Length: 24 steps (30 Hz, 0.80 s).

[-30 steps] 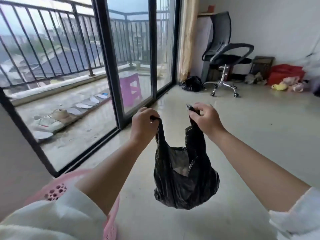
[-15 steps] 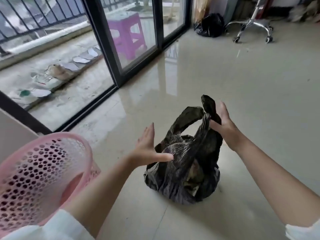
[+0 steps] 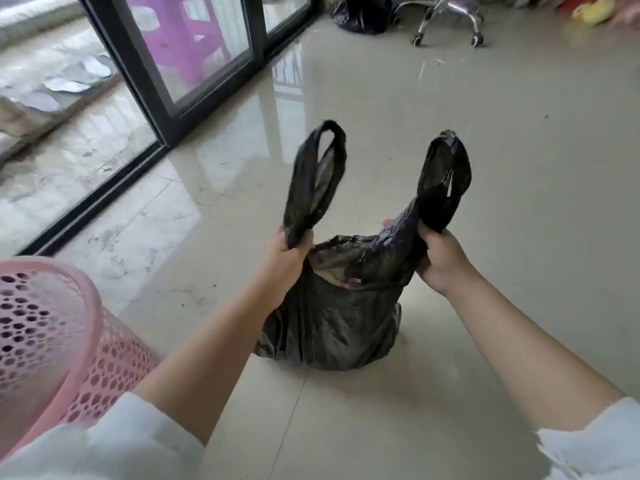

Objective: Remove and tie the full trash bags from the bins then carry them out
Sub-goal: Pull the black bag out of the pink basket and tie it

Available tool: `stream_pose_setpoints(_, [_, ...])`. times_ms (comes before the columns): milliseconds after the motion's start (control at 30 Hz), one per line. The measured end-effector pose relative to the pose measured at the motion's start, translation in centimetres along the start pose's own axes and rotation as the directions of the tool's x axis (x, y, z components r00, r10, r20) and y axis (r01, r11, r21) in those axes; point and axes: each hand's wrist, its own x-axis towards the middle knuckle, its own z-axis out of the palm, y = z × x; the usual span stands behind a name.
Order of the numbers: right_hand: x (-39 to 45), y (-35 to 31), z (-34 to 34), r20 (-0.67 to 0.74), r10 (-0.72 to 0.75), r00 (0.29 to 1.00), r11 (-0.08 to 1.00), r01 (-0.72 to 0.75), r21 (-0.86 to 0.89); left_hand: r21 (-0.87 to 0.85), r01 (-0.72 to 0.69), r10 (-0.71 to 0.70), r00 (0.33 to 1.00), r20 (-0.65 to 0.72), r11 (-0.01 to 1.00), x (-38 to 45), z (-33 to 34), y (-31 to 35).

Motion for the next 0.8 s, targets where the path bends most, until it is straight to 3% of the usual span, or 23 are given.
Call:
stream_pose_setpoints(33, [0.0,0.2,0.4,-0.043,-0.006,0.999,0.998,0.009,0.068,-0.190,0.102,-0.098,0.995,0.029,0.976,0.6,0.0,0.2])
stream_pose_setpoints(100, [0.1,0.7,1.5,-0.156,0.022,0.987,0.993,-0.003,0.119,-0.405,0.209,-0.187,0.978,0.094,0.890,1.7,0.1,-0.1])
stream_pose_setpoints(200, [0.1,1.1,2.2,-0.262,0.058,0.963,0.998,-0.047,0.047,-0.505,0.265,-0.243,0.964,0.110,0.822,2.4,0.9,-0.4])
stream_pose_setpoints(333, [-0.5,1.2,1.7,-0.178,0.012,0.984,0.994,-0.031,-0.107,-0.564,0.341,-0.334,0.935,0.121,0.752,3.4,0.7,-1.1])
stream_pose_setpoints(467, [-0.9,1.8,2.1,-0.212,0.012,0.977,0.970,-0.064,-0.236,-0.660,0.474,-0.393,0.875,0.282,0.583,4.0,0.4,-1.4])
stream_pose_setpoints(567, [-0.5,1.6,3.3,-0.265,0.007,0.964,0.969,-0.073,-0.238,-0.694,0.453,-0.397,0.882,0.256,0.559,4.4,0.1,-1.7])
stream_pose_setpoints(700, [0.8,0.5,5.3,-0.275,-0.017,0.961,0.998,0.000,-0.061,-0.763,0.386,-0.341,0.912,0.230,0.519,4.8,-0.8,-2.0])
stream_pose_setpoints(800, [1.6,0.7,7.2,-0.261,0.029,0.965,0.995,-0.053,-0.086,-0.803,0.344,-0.278,0.933,0.231,0.486,4.7,-2.2,-1.7])
